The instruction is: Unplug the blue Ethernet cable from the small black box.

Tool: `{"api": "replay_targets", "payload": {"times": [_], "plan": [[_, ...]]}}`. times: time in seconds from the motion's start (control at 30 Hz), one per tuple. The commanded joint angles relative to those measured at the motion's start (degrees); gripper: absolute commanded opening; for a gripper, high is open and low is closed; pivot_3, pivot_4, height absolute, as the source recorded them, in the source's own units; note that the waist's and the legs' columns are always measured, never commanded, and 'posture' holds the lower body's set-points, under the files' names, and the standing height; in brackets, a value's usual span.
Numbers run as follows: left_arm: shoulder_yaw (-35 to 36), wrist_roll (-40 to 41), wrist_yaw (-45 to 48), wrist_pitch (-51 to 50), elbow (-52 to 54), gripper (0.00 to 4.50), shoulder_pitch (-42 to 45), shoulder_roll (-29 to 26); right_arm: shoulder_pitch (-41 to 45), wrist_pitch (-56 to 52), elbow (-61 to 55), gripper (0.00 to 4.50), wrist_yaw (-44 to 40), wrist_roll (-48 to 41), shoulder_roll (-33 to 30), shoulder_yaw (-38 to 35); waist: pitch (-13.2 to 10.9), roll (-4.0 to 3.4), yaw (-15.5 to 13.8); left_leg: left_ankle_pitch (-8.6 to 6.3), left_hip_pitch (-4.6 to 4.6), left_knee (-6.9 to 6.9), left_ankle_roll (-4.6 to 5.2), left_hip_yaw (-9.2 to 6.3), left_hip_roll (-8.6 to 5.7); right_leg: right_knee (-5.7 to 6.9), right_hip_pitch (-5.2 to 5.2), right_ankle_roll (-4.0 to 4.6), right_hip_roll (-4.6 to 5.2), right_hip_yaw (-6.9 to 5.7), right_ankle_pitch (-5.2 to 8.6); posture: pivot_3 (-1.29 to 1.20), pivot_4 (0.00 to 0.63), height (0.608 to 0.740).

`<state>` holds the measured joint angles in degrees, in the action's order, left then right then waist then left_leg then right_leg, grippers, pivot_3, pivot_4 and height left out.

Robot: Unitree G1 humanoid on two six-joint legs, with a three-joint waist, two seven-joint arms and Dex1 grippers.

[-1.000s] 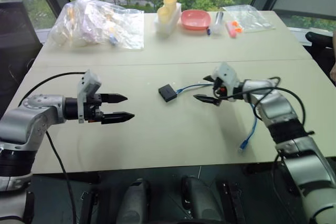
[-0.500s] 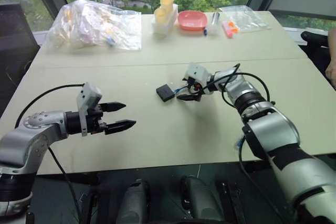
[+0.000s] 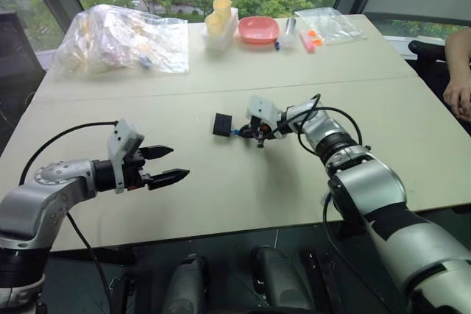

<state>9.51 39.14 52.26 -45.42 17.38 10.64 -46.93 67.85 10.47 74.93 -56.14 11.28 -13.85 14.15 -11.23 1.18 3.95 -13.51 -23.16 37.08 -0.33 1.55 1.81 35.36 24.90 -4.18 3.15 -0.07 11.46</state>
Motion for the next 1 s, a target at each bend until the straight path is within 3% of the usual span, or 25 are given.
{"api": "replay_targets", "payload": {"times": [0.03, 0.2, 0.33, 0.5, 0.7, 1.0], "plan": [[-0.8, -1.0, 0.8, 1.6, -2.3, 4.5, 3.6, 0.1, 0.0, 1.5, -4.7, 0.03, 6.8, 0.7, 0.0, -1.0, 0.0, 0.0, -0.2, 0.02, -0.06, 0.0, -0.03, 0.0, -0.01, 0.0, 0.05, 0.0, 0.0, 0.0, 0.0, 0.0, 0.15, 0.74], [-2.2, -2.7, 1.1, 4.1, -14.6, 4.5, 15.0, 4.1, -9.2, 7.9, -22.8, 0.03, 26.7, 9.8, -3.9, 2.3, 0.0, 0.01, -1.4, 0.06, -0.3, 0.0, -0.11, 0.02, -0.08, -0.03, 0.26, -0.04, 0.06, 0.0, -0.01, 0.0, 0.15, 0.74], [-2.6, -1.3, 4.5, 3.7, -24.8, 4.5, 24.8, 7.9, -18.5, 8.6, -38.0, 0.03, 35.2, 13.2, -9.4, 0.2, 0.0, 0.01, -2.6, 0.08, -0.43, 0.01, -0.13, 0.03, -0.17, -0.05, 0.33, -0.26, 0.1, 0.01, -0.11, 0.0, 0.15, 0.74], [-7.3, -7.3, 8.7, 9.7, -38.5, 4.5, 36.0, 12.8, -26.5, 7.6, -52.0, 0.03, 37.0, 13.6, -13.7, -1.5, 0.0, 0.02, -2.9, 0.08, -0.46, 0.02, -0.12, 0.05, -0.23, -0.16, 0.3, -0.31, 0.09, 0.03, -0.08, 0.0, 0.15, 0.74], [-10.5, -14.5, 12.5, 22.0, -62.0, 4.5, 49.7, 23.9, -32.8, 5.0, -63.5, 0.03, 36.5, 13.3, -15.5, -2.8, 0.0, 0.05, -2.9, 0.09, -0.43, 0.07, -0.1, 0.05, -0.22, -0.13, 0.28, -0.31, 0.02, 0.06, -0.08, 0.0, 0.15, 0.74], [-5.6, -17.1, 13.6, 30.9, -82.2, 4.5, 61.3, 31.5, -36.6, 1.8, -69.4, 0.03, 36.2, 13.6, -16.5, -3.5, 0.0, 0.08, -2.9, 0.07, -0.46, 0.06, -0.07, 0.03, -0.22, -0.17, 0.29, -0.35, 0.01, 0.07, -0.07, 0.0, 0.15, 0.74]]}}
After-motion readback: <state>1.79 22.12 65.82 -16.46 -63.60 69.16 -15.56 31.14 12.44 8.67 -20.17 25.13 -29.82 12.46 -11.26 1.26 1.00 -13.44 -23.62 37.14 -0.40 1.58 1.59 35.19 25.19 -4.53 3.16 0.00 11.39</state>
